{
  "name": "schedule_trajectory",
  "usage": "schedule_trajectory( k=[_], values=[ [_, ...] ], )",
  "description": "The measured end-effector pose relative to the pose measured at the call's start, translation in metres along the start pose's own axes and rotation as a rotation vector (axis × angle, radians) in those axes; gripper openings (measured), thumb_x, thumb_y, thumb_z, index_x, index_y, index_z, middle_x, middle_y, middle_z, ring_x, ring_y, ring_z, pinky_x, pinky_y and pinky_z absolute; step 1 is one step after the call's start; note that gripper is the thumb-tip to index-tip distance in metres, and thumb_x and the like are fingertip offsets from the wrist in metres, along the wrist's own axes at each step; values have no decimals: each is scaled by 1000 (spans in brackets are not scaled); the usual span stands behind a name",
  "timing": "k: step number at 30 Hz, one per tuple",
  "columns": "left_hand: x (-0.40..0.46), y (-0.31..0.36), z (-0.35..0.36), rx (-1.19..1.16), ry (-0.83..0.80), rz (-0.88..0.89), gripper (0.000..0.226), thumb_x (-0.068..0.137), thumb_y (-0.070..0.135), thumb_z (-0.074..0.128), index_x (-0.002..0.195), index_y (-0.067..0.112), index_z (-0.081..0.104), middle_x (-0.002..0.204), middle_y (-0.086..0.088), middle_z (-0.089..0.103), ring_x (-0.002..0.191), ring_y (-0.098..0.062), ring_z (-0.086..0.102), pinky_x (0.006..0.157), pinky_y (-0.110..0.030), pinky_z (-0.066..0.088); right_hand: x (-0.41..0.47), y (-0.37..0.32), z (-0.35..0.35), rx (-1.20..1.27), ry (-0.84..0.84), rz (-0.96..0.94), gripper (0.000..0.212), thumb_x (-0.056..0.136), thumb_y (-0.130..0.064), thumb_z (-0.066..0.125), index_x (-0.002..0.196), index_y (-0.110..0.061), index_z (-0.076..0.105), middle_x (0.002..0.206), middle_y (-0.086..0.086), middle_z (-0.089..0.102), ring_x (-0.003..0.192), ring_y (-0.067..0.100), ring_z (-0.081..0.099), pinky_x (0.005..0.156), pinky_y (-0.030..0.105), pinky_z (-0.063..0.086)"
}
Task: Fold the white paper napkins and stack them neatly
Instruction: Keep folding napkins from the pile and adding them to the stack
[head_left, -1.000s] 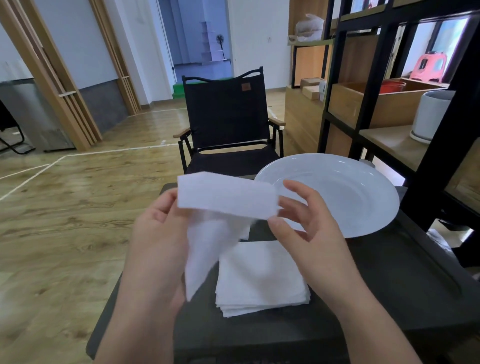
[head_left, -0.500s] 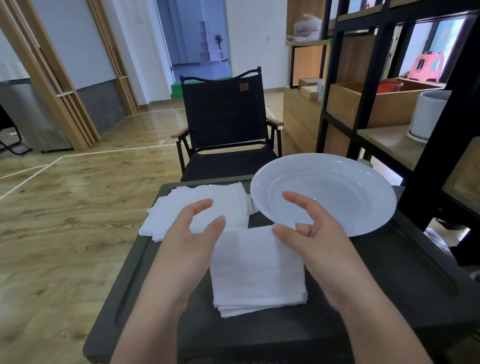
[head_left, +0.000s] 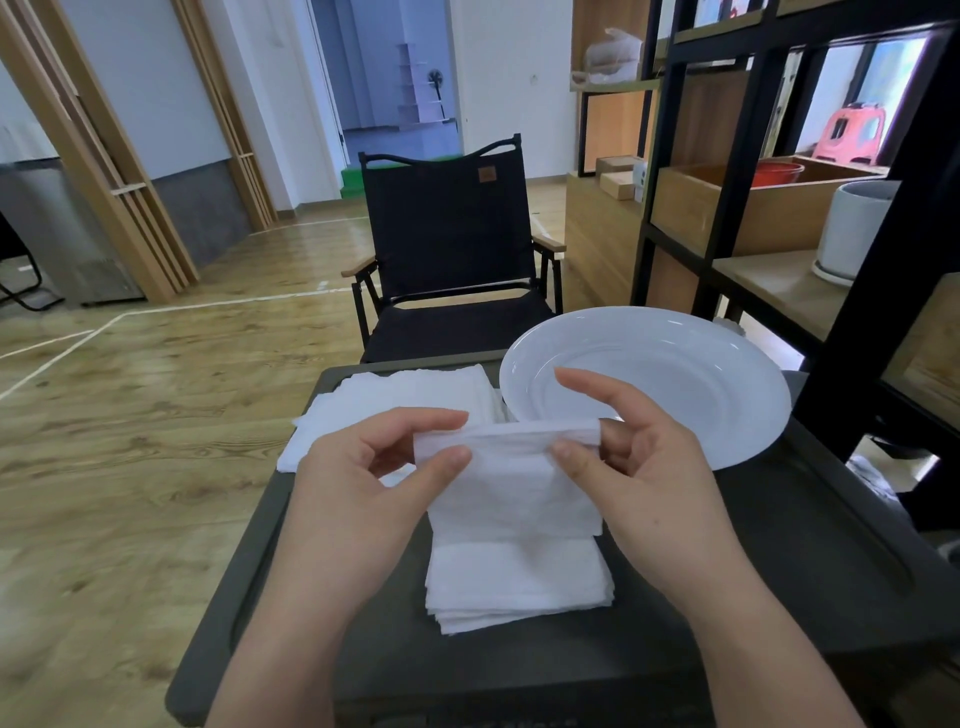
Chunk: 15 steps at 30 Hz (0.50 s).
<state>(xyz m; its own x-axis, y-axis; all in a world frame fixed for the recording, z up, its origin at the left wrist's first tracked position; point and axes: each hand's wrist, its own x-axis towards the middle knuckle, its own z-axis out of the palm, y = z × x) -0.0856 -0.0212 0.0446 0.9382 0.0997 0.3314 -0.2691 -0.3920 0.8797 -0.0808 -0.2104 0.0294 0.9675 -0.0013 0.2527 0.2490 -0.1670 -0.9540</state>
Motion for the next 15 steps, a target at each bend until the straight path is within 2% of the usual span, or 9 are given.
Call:
schedule_trajectory(
  k=[2, 4, 7, 9, 10, 11, 12, 14, 15],
  values=[
    [0, 2, 1, 8, 17, -9, 14, 75, 18, 79, 83, 30, 78, 49, 24, 55, 53, 8, 52, 54, 0, 35, 0, 0, -1, 3, 2, -11, 43, 90, -17, 67, 112, -53, 58, 87, 7, 75, 88, 10, 71, 90, 36, 57],
    [0, 0, 0, 8, 40, -18, 11, 74, 19, 81, 77, 30, 79, 54, 23, 60, 57, 7, 54, 58, -2, 37, 1, 1, -1, -3, 1, -11, 40, 89, -18, 68, 111, -51, 61, 88, -2, 76, 89, 8, 71, 89, 34, 56],
    [2, -4, -3, 50, 74, 23, 13, 69, 28, 82, 73, 39, 76, 87, 20, 68, 92, 2, 61, 83, -19, 45, 1, 4, -1, -72, -2, 10, 35, 83, -28, 74, 109, -50, 66, 94, -11, 70, 86, 8, 64, 83, 30, 56],
    [1, -3, -6, 121, 47, 52, 12, 64, 42, 81, 74, 43, 74, 108, 23, 58, 116, -2, 52, 93, -26, 41, 1, 7, -1, -112, -14, 30, 27, 78, -36, 77, 100, -49, 70, 97, -15, 64, 82, 7, 58, 77, 22, 52],
    [1, -1, -7, 124, 26, 49, 13, 65, 44, 81, 74, 42, 72, 114, 24, 54, 120, -1, 48, 94, -26, 39, 2, 7, -1, -114, -12, 36, 21, 75, -39, 78, 92, -48, 73, 97, -17, 61, 81, 9, 57, 75, 21, 51],
    [1, 1, -8, 73, 4, 28, 11, 70, 40, 81, 74, 39, 71, 115, 25, 56, 118, 3, 50, 92, -24, 39, 2, 7, -2, -106, -10, 47, 14, 72, -42, 78, 85, -46, 74, 97, -18, 59, 83, 13, 58, 74, 24, 52],
    [0, 2, -8, -19, -19, -10, 10, 77, 31, 78, 74, 36, 69, 110, 23, 62, 107, 6, 56, 86, -21, 42, 2, 6, -2, -99, -8, 55, 12, 70, -46, 76, 82, -44, 75, 99, -20, 59, 85, 16, 61, 75, 27, 55],
    [-1, 5, -6, -206, -75, -102, 8, 85, 21, 67, 80, 28, 67, 91, 8, 72, 82, -3, 64, 74, -19, 46, 2, 4, -4, -37, -10, 67, 14, 72, -47, 72, 84, -40, 75, 102, -22, 66, 89, 15, 68, 77, 30, 59],
    [0, 3, -5, -224, -85, -133, 6, 87, 21, 65, 84, 25, 68, 85, -1, 73, 77, -9, 64, 72, -20, 46, 1, 1, -4, 19, -27, 88, 11, 77, -41, 71, 86, -37, 76, 100, -20, 71, 90, 11, 70, 76, 27, 60]
  ],
)
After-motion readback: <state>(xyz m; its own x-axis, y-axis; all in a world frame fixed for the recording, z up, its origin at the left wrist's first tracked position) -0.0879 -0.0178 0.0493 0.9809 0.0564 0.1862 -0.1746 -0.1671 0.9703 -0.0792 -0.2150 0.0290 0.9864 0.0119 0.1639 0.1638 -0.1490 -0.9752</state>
